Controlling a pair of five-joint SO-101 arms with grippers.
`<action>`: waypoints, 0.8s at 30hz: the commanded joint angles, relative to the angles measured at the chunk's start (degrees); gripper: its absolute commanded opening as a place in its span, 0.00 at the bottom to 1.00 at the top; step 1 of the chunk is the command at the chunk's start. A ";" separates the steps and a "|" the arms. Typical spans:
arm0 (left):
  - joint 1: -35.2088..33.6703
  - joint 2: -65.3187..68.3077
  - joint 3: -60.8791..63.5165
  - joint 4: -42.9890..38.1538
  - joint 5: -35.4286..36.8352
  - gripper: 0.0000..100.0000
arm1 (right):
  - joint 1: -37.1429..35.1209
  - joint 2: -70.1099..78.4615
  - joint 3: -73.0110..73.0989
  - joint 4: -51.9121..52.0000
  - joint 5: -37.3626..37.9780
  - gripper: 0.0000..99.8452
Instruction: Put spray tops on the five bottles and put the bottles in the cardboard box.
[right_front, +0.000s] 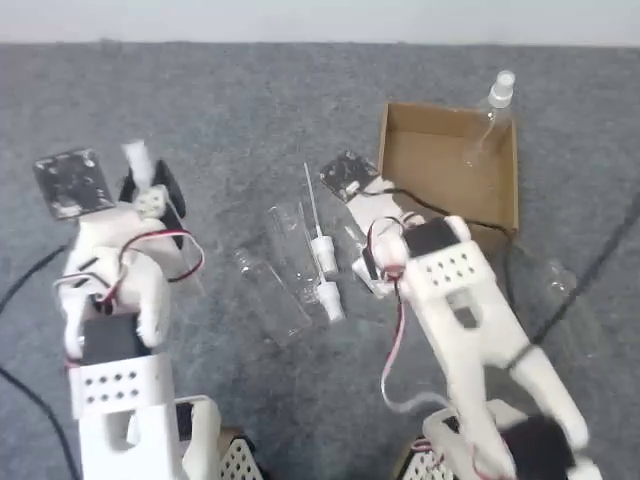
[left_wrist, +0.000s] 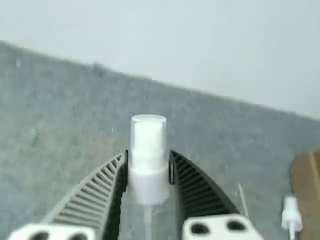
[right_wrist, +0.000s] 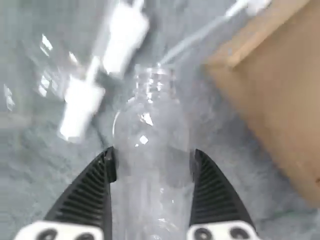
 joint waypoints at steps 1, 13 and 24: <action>1.05 -1.23 -15.87 7.47 0.18 0.01 | -4.53 -11.47 -3.25 -1.01 -4.40 0.01; 9.85 -0.79 -47.08 25.05 2.73 0.01 | -24.75 -12.97 1.85 -16.57 -10.64 0.01; 9.85 -0.70 -41.98 18.99 2.64 0.01 | -25.71 -14.64 10.46 -25.19 -11.16 0.01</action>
